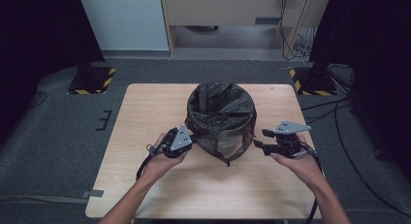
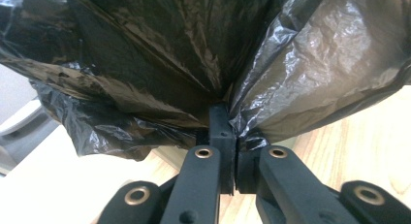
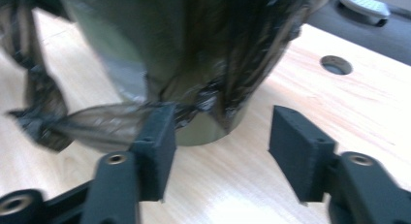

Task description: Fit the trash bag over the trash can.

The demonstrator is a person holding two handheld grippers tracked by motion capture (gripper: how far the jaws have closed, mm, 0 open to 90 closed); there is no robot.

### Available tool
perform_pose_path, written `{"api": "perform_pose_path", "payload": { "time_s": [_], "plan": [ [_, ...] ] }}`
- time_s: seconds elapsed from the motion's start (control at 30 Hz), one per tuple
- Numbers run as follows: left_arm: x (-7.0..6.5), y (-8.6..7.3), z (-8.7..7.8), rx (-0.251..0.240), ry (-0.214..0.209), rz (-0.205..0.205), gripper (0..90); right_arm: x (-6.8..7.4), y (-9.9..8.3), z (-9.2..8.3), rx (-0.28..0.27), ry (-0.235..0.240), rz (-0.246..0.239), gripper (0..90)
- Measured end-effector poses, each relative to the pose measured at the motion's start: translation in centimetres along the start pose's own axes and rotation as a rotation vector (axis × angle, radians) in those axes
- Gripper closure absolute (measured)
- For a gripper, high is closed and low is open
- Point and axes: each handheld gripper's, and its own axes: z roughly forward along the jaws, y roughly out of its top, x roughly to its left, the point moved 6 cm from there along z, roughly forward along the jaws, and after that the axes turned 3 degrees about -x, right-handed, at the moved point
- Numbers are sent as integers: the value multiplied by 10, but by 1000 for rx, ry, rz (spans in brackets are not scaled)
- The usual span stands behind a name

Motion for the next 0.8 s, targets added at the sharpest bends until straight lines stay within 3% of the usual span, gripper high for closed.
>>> {"api": "perform_pose_path", "payload": {
  "time_s": [0.23, 0.37, 0.47, 0.67, 0.8],
  "plan": [
    [-1, -1, 1, 7, -3, 1, 883, -12, 15, 7, -40, 6, 33, 386],
    [0, -2, 1, 9, -3, -2, 884, -13, 24, 18, -40, 38, 42, 450],
    [1, -2, 1, 9, -6, -6, 884, -15, 26, 27, -59, 77, 73, 532],
    [2, -1, 4, 5, -9, -13, 888, -15, 25, 38, -59, 107, 69, 859],
    [6, -2, 6, 13, -3, -13, 889, -13, 24, 38, -63, 137, 78, 900]
  ]
}}
